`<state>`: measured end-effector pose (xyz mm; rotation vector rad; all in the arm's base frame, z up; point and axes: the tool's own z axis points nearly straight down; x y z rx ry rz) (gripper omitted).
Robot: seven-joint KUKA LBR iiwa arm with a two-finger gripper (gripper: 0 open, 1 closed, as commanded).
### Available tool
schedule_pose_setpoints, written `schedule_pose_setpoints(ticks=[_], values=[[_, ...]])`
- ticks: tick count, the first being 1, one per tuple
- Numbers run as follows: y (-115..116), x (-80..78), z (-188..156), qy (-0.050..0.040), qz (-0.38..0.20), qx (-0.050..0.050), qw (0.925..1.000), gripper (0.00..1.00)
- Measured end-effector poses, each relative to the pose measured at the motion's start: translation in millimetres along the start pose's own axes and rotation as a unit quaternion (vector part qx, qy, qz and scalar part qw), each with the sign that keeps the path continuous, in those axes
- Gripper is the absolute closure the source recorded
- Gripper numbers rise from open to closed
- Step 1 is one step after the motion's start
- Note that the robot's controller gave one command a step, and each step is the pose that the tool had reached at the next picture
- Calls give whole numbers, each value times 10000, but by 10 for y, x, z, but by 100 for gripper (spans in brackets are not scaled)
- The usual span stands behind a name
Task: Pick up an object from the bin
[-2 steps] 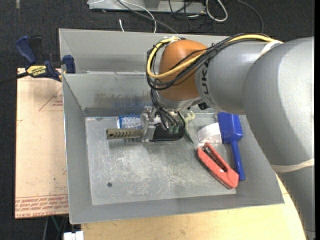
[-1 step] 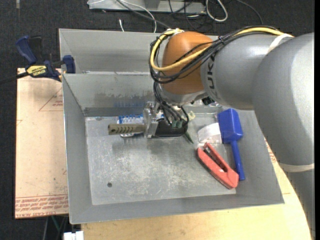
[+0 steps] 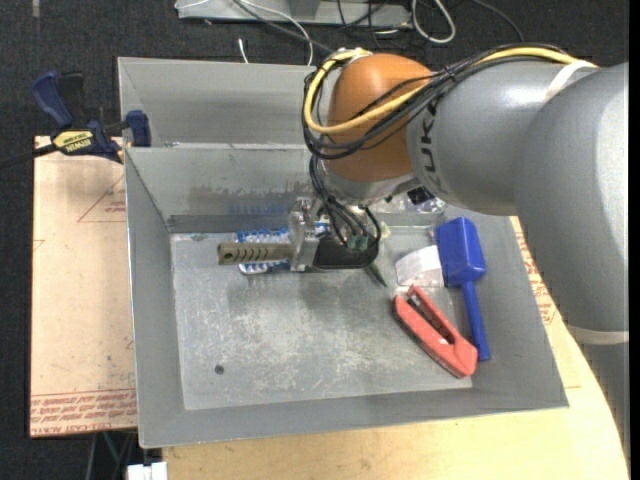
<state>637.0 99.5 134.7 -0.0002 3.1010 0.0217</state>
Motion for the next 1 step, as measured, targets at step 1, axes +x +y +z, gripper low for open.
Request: schedule_pose_setpoints(ticks=[1], values=[[3, -4, -241, 10, 1, -1, 10000, 100]])
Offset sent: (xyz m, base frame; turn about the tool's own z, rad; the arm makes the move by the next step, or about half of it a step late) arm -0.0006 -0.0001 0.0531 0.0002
